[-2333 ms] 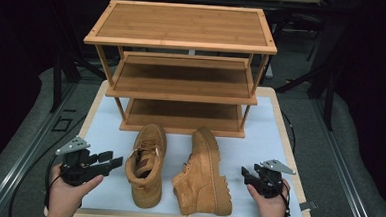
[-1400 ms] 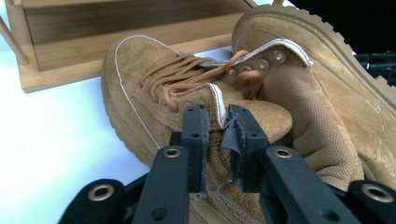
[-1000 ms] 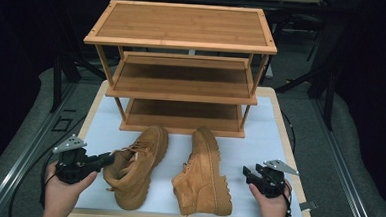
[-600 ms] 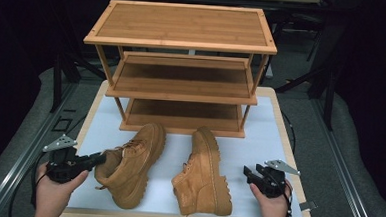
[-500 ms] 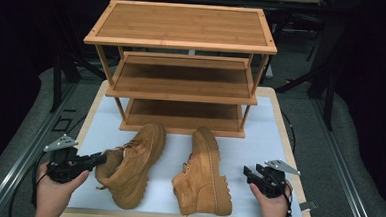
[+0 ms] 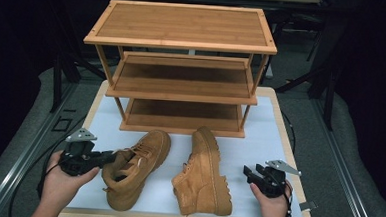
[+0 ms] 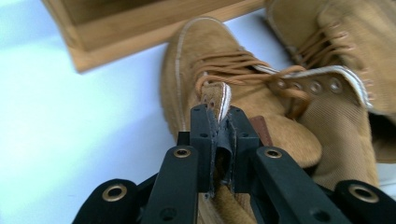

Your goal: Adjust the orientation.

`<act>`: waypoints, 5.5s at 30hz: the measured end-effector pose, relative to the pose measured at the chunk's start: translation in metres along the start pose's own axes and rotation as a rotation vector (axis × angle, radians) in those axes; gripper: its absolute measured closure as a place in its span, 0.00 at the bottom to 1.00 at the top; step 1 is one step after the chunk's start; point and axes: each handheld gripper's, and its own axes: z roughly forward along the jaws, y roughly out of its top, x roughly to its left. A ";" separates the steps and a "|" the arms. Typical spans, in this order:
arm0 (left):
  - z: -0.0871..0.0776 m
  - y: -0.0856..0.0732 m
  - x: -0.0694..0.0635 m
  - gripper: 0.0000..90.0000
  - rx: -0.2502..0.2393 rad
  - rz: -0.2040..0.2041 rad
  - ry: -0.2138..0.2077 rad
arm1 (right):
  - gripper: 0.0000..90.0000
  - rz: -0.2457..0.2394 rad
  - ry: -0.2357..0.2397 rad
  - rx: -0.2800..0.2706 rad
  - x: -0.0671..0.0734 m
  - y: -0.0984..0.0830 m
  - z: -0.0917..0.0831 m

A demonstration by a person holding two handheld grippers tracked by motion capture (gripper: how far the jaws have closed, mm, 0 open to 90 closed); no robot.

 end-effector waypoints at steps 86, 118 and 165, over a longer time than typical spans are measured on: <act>0.023 0.059 0.028 0.88 0.602 -0.266 -0.228 | 0.51 0.048 0.046 0.030 0.000 -0.002 0.004; -0.098 0.126 0.031 0.88 0.445 -0.355 -0.173 | 0.50 0.089 0.055 0.015 -0.004 -0.003 0.004; -0.068 0.213 0.054 0.88 0.131 -0.542 -0.228 | 0.51 0.120 0.063 0.011 -0.012 -0.003 0.006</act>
